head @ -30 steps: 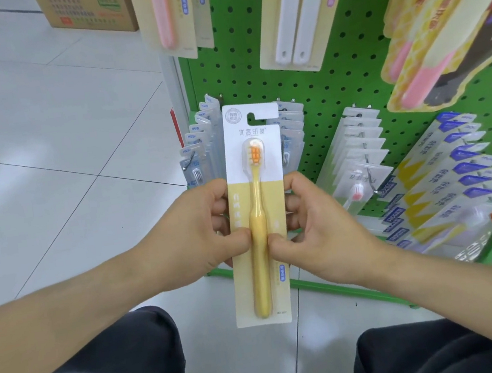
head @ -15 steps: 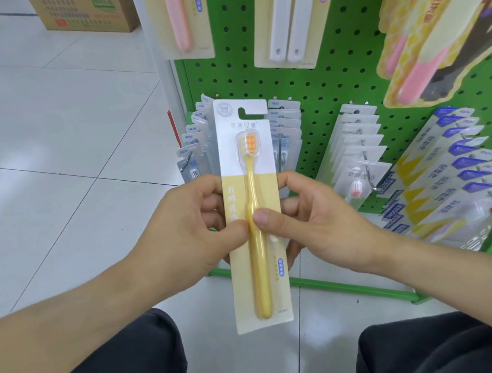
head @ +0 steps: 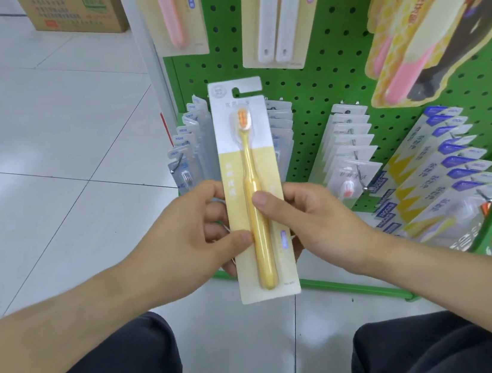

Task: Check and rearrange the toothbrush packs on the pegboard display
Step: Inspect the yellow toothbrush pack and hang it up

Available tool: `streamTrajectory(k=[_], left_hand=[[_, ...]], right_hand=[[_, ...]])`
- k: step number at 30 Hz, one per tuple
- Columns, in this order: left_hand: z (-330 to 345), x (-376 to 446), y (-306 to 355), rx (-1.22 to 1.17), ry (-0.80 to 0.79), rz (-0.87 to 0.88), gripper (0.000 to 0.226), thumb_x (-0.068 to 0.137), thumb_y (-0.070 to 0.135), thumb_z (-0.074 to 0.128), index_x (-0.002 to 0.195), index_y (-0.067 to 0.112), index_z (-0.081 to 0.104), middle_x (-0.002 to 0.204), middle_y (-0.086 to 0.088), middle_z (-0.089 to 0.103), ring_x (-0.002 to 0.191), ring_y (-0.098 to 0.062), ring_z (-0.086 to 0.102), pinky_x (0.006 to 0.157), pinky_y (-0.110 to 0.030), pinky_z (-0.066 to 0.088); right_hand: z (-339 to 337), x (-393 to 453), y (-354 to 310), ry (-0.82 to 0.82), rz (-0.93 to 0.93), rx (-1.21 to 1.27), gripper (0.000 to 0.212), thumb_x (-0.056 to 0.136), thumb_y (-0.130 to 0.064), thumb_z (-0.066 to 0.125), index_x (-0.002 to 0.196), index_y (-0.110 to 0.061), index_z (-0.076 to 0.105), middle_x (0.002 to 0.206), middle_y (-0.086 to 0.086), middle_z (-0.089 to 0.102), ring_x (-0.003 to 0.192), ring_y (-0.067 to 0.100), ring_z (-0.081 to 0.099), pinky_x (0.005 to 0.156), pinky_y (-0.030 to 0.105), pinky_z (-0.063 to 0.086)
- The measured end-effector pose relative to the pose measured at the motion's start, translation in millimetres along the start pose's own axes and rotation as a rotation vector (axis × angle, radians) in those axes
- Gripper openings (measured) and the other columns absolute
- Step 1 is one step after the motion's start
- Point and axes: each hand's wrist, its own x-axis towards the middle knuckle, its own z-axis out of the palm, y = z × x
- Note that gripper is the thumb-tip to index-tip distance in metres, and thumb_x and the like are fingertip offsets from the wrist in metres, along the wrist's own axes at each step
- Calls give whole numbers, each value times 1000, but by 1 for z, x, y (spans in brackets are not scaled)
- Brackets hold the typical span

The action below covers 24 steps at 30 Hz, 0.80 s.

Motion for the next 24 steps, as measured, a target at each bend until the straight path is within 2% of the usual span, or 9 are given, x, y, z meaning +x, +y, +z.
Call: streamTrajectory(k=[2, 4, 8, 10, 13, 16, 18, 21, 24], left_hand=[[-2, 1, 0, -32, 79, 22, 30, 90, -2, 67, 114, 11, 54, 92, -9, 76, 71, -32, 72, 59, -36, 60], [-5, 2, 1, -69, 156, 36, 29, 90, -3, 66, 114, 8, 54, 92, -11, 75, 71, -38, 71, 59, -36, 60], [-11, 1, 3, -89, 238, 16, 31, 89, -1, 67, 116, 9, 54, 93, -11, 76, 71, -37, 71, 62, -37, 62], [-11, 1, 3, -72, 231, -12, 31, 90, 1, 67, 116, 11, 54, 93, -10, 76, 71, -36, 71, 64, -37, 62], [-12, 1, 2, -19, 216, -76, 31, 91, 3, 67, 116, 15, 54, 91, -9, 75, 71, -33, 73, 66, -36, 63], [-11, -1, 3, 70, 208, -162, 32, 91, 11, 70, 116, 20, 52, 91, -10, 72, 68, -28, 74, 67, -39, 63], [-13, -2, 5, 150, 224, -225, 42, 91, 21, 71, 124, 23, 46, 89, -3, 71, 65, -24, 74, 70, -43, 62], [-14, -3, 12, 44, 238, -312, 56, 91, 31, 71, 137, 25, 40, 90, -3, 73, 66, -28, 75, 78, -41, 57], [-10, -6, 16, -85, 214, -323, 64, 86, 34, 73, 139, 24, 41, 107, -7, 68, 72, -30, 76, 77, -44, 62]], right_hand=[[1, -1, 4, -106, 7, -50, 26, 88, -39, 67, 101, -16, 68, 81, 4, 73, 65, 18, 70, 51, 30, 54], [-1, -3, 7, -253, 36, -61, 23, 91, -21, 73, 111, -14, 63, 90, 10, 73, 68, 29, 73, 56, 34, 58], [-5, -6, 6, -362, 65, -31, 15, 93, -2, 67, 104, -9, 61, 85, 13, 73, 73, 30, 75, 65, 36, 63], [-7, -6, 6, -375, 95, -9, 8, 97, -4, 62, 104, -6, 61, 86, 16, 73, 75, 29, 75, 68, 37, 63], [-8, -5, 5, -423, 166, -16, 17, 104, -8, 50, 116, 2, 56, 95, 21, 74, 83, 32, 75, 74, 38, 63], [-7, -6, 4, -421, 187, -90, 17, 107, -11, 44, 113, -5, 59, 99, 23, 74, 87, 32, 75, 78, 38, 63], [-6, -6, 4, -393, 170, -176, 18, 107, -11, 43, 111, -7, 60, 98, 23, 74, 88, 32, 76, 79, 39, 63], [-7, -7, 6, -359, 144, -347, 19, 106, -12, 45, 107, -4, 62, 93, 15, 76, 84, 24, 77, 80, 42, 63], [-7, -9, 5, -345, 59, -525, 16, 103, -20, 52, 97, -12, 65, 88, 3, 77, 78, 14, 75, 79, 47, 61]])
